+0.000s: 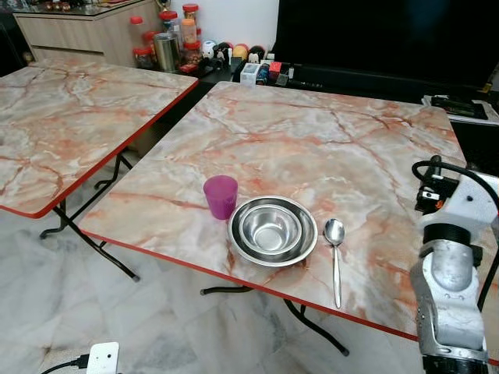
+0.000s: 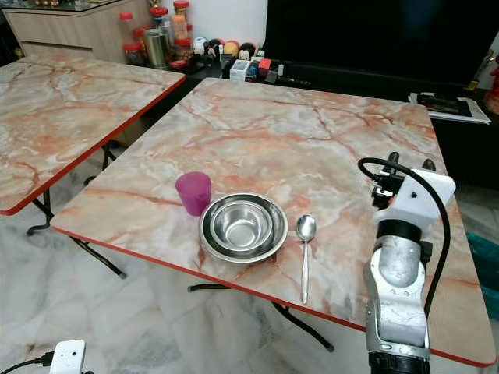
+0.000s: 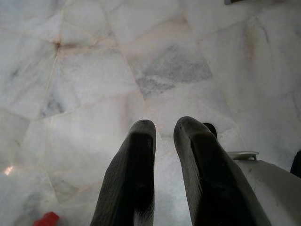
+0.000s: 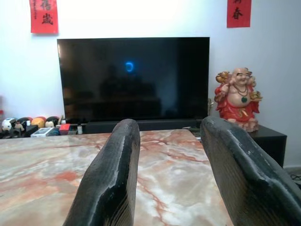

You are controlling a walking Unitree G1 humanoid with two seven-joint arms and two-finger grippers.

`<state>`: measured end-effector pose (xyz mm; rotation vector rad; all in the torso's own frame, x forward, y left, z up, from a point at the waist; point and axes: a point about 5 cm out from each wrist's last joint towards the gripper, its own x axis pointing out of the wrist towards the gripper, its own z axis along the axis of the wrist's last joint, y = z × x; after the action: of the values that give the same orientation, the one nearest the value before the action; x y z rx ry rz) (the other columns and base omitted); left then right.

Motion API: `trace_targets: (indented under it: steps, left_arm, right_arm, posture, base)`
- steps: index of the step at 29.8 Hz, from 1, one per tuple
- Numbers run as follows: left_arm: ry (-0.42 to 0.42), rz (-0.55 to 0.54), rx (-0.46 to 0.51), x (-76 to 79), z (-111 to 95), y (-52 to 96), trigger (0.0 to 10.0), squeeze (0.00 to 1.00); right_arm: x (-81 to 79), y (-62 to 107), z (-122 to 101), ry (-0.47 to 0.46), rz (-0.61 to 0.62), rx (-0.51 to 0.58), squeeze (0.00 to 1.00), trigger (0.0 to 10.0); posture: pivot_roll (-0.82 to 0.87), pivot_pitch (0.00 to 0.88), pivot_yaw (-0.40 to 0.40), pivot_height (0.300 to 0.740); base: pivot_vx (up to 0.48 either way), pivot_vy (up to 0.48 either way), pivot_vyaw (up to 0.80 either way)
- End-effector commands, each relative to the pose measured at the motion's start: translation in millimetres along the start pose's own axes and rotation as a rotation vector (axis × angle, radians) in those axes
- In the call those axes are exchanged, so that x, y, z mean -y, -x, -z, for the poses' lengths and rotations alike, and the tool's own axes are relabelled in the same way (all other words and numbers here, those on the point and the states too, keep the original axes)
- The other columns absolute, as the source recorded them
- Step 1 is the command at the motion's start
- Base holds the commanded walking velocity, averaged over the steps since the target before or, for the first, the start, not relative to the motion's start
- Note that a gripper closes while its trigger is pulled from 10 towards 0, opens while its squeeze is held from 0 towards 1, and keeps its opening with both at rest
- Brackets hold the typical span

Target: Setting the table

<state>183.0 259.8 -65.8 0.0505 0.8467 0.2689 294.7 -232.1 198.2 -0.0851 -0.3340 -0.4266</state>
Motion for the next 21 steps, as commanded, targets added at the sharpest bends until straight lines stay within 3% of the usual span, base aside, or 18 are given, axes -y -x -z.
trace_targets:
  steps: [1,21]
  left_arm:
    - [0.002,-0.004,-0.013,-3.7,5,1.6,10.0,0.00]
    - [-0.006,-0.004,-0.020,-6.2,7,2.0,10.0,0.00]
  right_arm:
    - [-2.9,-0.9,1,-0.005,-0.012,-0.008,0.00,10.0]
    - [21.7,-4.1,17,0.005,0.073,-0.096,0.00,10.0]
  posture:
    - [-0.01,0.081,-0.009,0.740]
    - [-0.02,0.048,-0.013,0.740]
  base:
    - [0.000,0.247,0.00]
    - [0.000,0.250,-0.04]
